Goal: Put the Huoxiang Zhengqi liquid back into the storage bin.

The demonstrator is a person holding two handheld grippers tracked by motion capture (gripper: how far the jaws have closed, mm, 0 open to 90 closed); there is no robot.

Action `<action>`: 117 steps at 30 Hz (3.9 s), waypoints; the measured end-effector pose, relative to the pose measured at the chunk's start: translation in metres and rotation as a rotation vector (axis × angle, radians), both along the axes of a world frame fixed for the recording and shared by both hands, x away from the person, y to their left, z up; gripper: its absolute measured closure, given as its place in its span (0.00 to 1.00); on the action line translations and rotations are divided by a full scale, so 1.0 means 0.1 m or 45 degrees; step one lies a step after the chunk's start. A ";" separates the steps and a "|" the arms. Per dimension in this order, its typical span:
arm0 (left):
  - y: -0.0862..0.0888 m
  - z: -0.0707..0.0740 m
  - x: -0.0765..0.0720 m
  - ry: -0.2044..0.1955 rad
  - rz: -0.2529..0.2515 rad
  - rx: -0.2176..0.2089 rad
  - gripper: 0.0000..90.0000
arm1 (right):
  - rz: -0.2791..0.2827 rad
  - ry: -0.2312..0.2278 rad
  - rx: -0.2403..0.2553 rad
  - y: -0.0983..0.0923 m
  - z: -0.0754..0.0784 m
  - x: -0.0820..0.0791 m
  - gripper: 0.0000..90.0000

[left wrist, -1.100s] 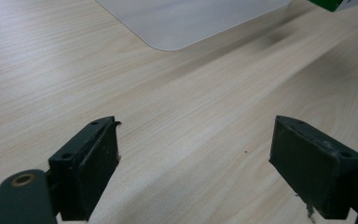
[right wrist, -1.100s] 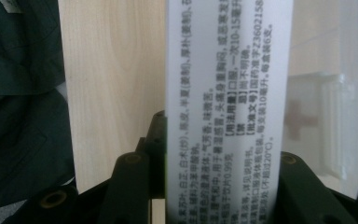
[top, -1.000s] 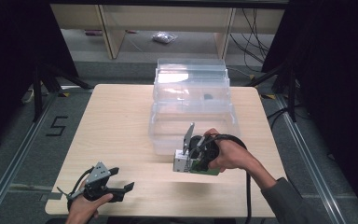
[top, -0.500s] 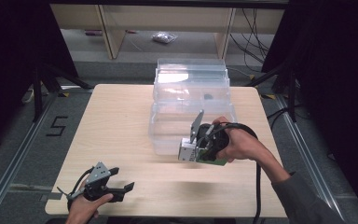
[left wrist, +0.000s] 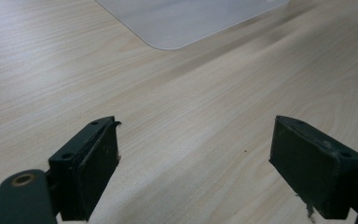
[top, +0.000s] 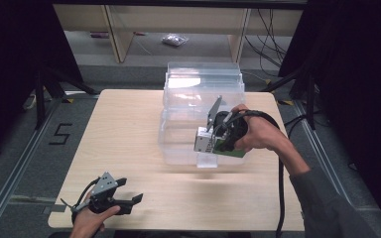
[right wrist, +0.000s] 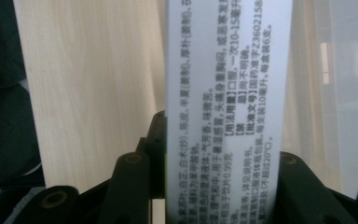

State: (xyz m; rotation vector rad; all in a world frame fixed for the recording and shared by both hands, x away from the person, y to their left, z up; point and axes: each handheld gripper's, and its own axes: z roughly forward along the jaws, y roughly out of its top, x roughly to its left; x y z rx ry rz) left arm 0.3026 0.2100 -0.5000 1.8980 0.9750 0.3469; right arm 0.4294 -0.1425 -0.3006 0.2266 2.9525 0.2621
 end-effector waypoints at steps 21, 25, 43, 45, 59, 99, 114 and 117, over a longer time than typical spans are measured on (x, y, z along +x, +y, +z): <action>0.01 0.00 0.00 0.005 0.006 -0.006 0.16 | -0.062 0.047 -0.002 -0.22 -0.25 0.70 0.72; 0.01 -0.01 0.00 0.008 0.005 -0.010 0.16 | -0.071 0.065 -0.017 -0.23 -0.31 0.77 0.72; 0.02 -0.01 0.01 0.014 0.013 -0.008 0.16 | -0.032 0.123 -0.059 -0.29 -0.70 0.97 0.72; 0.02 -0.01 0.01 0.013 0.012 -0.007 0.16 | -0.056 0.136 -0.061 -0.31 -0.73 0.97 0.72; 0.01 -0.01 0.01 0.006 0.013 -0.016 0.16 | -0.075 0.163 -0.111 -0.35 -0.91 1.00 0.72; 0.01 -0.01 0.01 0.004 0.011 -0.010 0.16 | -0.005 0.173 -0.058 -0.42 -0.99 1.02 0.67; 0.01 0.00 0.00 0.011 0.021 0.005 0.16 | -0.208 0.074 0.145 -0.61 -0.60 0.81 0.51; 0.01 -0.01 0.01 0.003 0.013 -0.007 0.16 | -0.250 0.053 0.165 -0.62 -0.55 0.76 0.48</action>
